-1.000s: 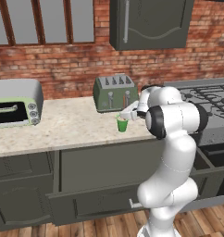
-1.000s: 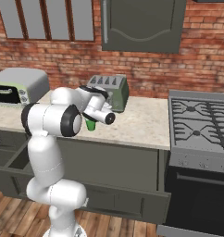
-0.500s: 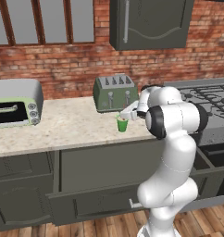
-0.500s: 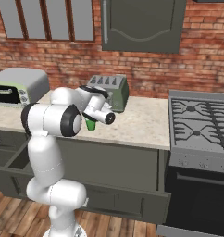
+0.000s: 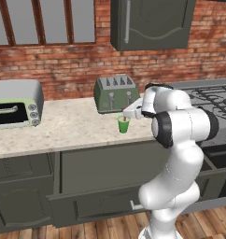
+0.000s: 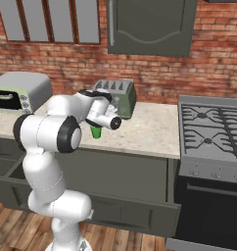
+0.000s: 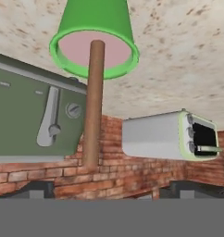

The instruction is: Pick up the straw from the left drawer and put it inside the smoothie cup.

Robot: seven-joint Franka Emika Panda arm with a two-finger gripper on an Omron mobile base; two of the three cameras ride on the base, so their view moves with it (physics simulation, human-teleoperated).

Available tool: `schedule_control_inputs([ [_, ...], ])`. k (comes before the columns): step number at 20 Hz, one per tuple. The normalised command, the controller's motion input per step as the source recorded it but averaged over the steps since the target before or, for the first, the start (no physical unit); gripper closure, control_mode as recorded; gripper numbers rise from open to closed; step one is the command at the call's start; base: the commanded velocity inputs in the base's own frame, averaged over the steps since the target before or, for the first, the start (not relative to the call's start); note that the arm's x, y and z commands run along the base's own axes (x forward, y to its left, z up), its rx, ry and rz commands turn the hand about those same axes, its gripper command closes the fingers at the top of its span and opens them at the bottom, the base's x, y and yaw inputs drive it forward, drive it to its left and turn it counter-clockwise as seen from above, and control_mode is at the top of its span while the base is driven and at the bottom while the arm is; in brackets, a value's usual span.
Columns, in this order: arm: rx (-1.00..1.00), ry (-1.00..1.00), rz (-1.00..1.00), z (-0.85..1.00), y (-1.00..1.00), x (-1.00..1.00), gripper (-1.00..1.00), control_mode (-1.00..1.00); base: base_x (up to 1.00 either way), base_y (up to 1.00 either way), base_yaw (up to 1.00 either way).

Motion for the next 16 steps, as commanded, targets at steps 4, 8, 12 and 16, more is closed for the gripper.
schedule_control_inputs([
  [4, 0.00, 0.02, -0.08, 0.81, -0.22, -0.71, -1.00, -1.00, 0.00, 0.00, 0.00],
  [8, 0.00, 0.10, -0.11, 0.76, -0.34, -0.92, -1.00, -1.00, 0.00, 0.00, 0.00],
  [12, 0.00, 0.14, -0.11, 0.79, -0.42, -1.00, -1.00, -1.00, 0.00, 0.00, 0.00],
  [16, 0.00, 0.06, -0.08, 0.70, -0.38, -1.00, -1.00, -1.00, 0.00, 0.00, 0.00],
])
